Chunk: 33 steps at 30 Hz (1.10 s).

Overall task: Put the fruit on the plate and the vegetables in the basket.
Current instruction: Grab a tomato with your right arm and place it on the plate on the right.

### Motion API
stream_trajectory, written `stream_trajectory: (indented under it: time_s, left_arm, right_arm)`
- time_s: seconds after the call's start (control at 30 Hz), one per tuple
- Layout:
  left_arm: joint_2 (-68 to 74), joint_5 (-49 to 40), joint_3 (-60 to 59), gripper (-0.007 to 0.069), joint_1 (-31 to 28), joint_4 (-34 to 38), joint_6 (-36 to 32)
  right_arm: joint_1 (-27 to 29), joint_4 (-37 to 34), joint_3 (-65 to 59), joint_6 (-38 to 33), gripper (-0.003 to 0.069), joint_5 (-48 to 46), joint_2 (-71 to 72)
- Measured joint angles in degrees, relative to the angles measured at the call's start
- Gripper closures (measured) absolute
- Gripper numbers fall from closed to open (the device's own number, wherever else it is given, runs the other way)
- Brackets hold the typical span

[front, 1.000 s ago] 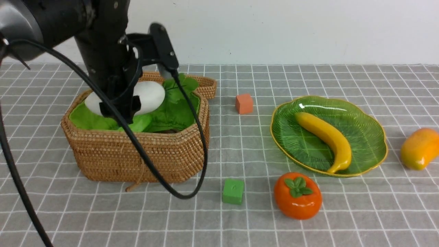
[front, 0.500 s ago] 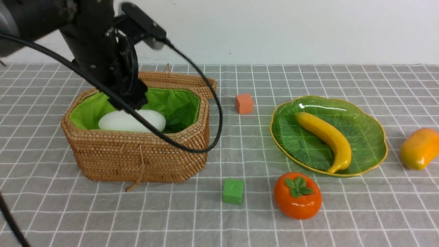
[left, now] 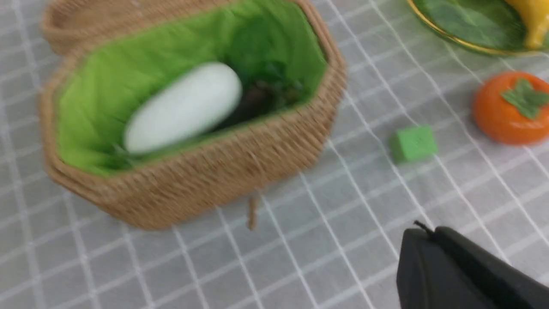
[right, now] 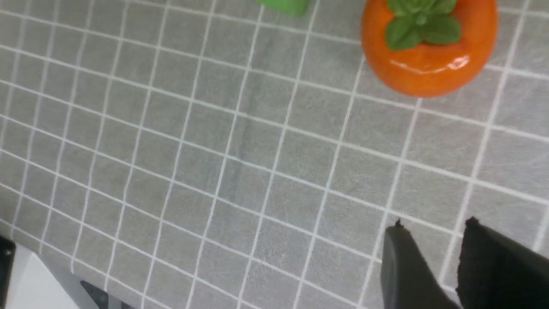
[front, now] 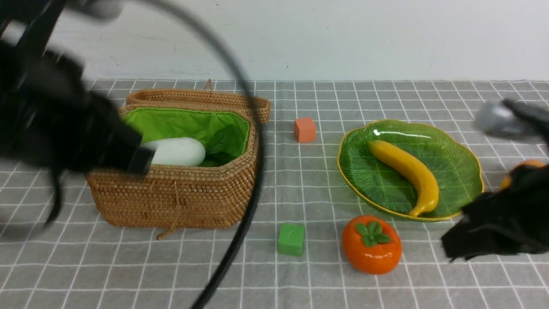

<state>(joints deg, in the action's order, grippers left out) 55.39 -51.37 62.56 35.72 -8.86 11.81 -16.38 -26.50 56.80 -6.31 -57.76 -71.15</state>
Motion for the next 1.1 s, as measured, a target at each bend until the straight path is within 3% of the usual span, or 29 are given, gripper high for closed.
stream_trajectory:
  time_s: [0.17,0.3,0.43,0.57,0.93,1.1]
  left_arm:
    - [-16.10,10.39,-16.68,0.0638,0.06,6.32,-5.05]
    - [-24.44,15.83,-22.77,0.0638,0.06,10.62,-9.32]
    - [-26.09,16.34,-23.55,0.0638,0.06,12.48,-10.34]
    - [-25.88,15.68,-23.72,0.0638,0.06,13.07,-10.34]
    - [-25.88,15.47,-23.76,0.0638,0.06,14.42,-10.36]
    - [-25.88,15.31,-23.76,0.0638,0.06,14.54,-10.36]
  right_arm:
    - [-4.81,5.29,0.00,9.53,0.0390,8.16,-8.41]
    - [-3.57,7.38,0.00,16.17,0.0245,14.81,-14.33]
    - [-1.92,7.33,0.00,17.80,0.0091,20.55,-19.62]
    - [-1.41,4.31,0.00,18.26,0.0011,25.17,-24.08]
    - [-1.37,-3.68,0.60,13.81,0.0069,28.38,-28.10]
    - [-1.37,-11.23,0.62,3.83,0.0081,26.16,-28.58]
